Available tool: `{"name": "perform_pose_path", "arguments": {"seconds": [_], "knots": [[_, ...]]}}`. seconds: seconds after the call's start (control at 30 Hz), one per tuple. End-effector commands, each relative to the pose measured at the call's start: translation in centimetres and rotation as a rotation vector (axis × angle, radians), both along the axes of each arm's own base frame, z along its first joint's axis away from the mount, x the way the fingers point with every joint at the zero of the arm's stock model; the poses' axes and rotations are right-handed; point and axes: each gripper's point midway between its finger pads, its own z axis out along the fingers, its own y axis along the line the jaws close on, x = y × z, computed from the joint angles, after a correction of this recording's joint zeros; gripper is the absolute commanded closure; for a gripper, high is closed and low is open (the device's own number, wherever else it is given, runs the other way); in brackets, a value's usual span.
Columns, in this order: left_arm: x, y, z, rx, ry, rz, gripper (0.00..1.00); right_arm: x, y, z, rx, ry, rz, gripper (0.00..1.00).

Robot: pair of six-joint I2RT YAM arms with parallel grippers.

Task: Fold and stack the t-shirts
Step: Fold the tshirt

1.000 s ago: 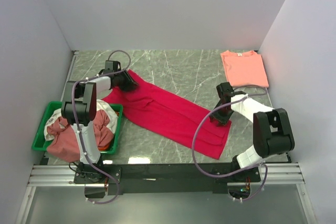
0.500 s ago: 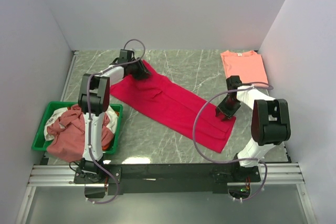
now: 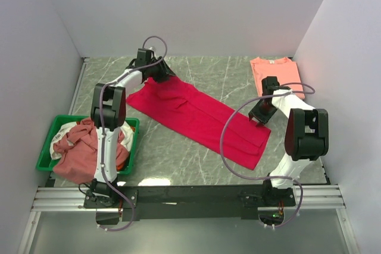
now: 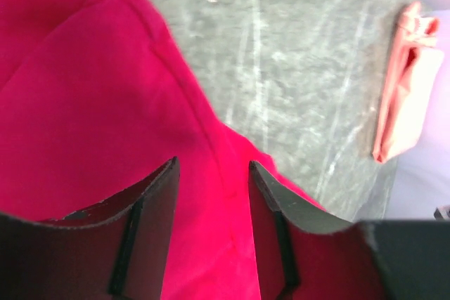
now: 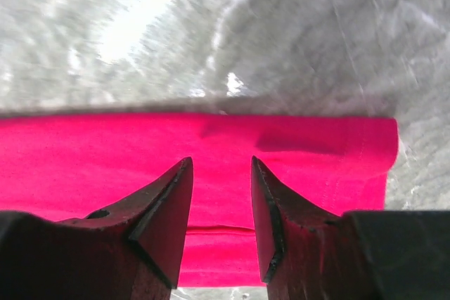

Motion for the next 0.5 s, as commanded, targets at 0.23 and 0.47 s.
{"name": "perform_pose_path", "arguments": {"seconds": [0.23, 0.47], "knots": [[-6.7, 3.2, 4.7, 0.177, -0.074, -0.052, 0.50, 0.8, 1.5, 3.2, -0.001, -0.110, 0.036, 0.54], [-11.1, 5.0, 1.9, 0.205, 0.016, -0.044, 0.50, -0.6, 3.2, 4.0, 0.011, -0.144, 0.049, 0.54]]}}
